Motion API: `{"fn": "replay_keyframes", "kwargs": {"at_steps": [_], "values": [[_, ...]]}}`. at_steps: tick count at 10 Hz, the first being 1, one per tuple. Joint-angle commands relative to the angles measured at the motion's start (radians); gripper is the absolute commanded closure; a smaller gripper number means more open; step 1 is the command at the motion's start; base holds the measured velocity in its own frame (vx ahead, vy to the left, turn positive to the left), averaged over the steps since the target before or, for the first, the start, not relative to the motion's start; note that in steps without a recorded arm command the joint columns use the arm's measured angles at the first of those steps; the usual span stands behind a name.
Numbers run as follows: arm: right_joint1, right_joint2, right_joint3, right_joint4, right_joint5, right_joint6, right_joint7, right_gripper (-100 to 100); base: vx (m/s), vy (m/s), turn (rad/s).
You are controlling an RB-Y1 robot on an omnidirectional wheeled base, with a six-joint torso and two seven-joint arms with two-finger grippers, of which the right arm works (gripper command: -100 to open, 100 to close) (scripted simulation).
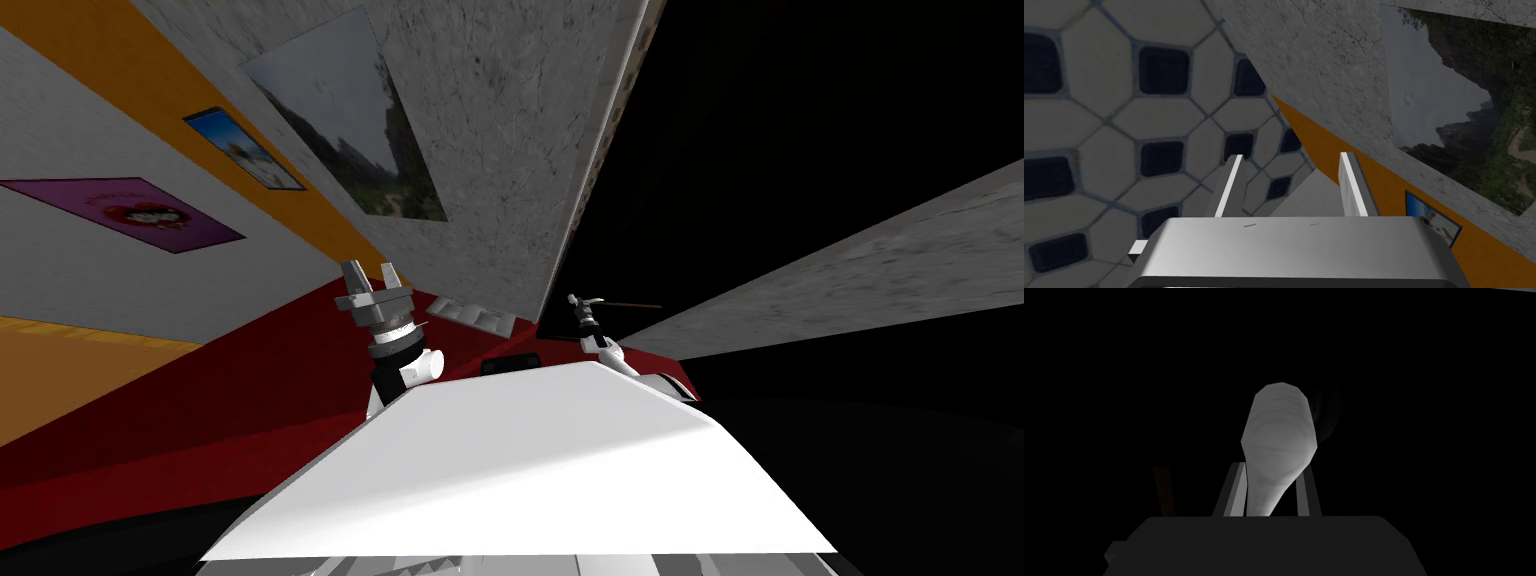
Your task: Pull the door open
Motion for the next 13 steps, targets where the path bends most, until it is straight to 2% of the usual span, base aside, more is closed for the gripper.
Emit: {"fn": "replay_keyframes", "kwargs": {"at_steps": [1,2,7,8,9,13], "values": [[0.009,-0.013,0.017,-0.005,0.007,-0.014,-0.019,100,-0.144,-0.029,0.098],[0.011,-0.017,0.021,-0.006,0.009,-0.018,-0.023,100,-0.202,-0.032,0.104],[0.044,-0.066,0.082,-0.025,0.035,-0.071,-0.092,100,-0.240,-0.067,0.104],[0.040,-0.060,0.075,-0.025,0.031,-0.060,-0.084,100,-0.116,-0.034,0.026],[0.064,-0.077,0.096,-0.029,0.038,-0.089,-0.108,100,-0.153,-0.055,0.154],[0.109,-0.120,0.132,-0.039,0.048,-0.153,-0.153,100,-0.234,-0.071,0.129]]}}
